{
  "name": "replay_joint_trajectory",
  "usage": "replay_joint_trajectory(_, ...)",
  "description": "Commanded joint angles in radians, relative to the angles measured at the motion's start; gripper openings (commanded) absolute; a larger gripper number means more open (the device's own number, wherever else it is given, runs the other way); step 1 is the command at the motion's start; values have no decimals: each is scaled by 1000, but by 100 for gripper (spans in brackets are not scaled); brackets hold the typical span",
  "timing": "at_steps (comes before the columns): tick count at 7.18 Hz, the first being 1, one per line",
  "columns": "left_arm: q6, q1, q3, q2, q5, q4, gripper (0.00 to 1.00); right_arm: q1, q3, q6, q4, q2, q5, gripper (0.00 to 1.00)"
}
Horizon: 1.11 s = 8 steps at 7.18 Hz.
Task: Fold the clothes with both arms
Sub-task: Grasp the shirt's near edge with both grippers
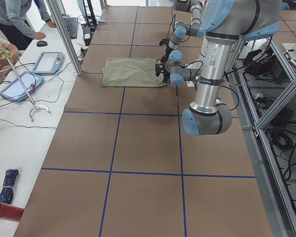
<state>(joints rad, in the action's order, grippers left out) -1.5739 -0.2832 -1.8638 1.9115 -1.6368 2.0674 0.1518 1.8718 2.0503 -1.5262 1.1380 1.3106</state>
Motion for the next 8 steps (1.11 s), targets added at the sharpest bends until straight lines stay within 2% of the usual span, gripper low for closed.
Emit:
replay_joint_trajectory(1,0,-1,0,0,-1,0,0,-6,-8,-1,0,-6,-4,64)
replay_joint_trajectory(2,0,-1,-2,0,-1,2,0,-8,-10,-1,0,-6,-11,56)
replay_joint_trajectory(3,0,-1,-2,0,-1,2,0,-9,-10,-7,0,-7,-13,31)
replay_joint_trajectory(4,0,-1,-2,0,-1,2,0,-11,-11,-12,-2,-7,-13,11)
replay_joint_trajectory(5,0,1,-3,1,-1,2,0,-14,-14,-6,-2,-9,-14,0)
replay_joint_trajectory(7,3,-5,-38,0,-4,-4,0,11,1,-7,-12,-33,-17,0)
replay_joint_trajectory(8,12,-14,-131,-9,-15,-80,0,20,82,-10,-107,-56,-10,0)
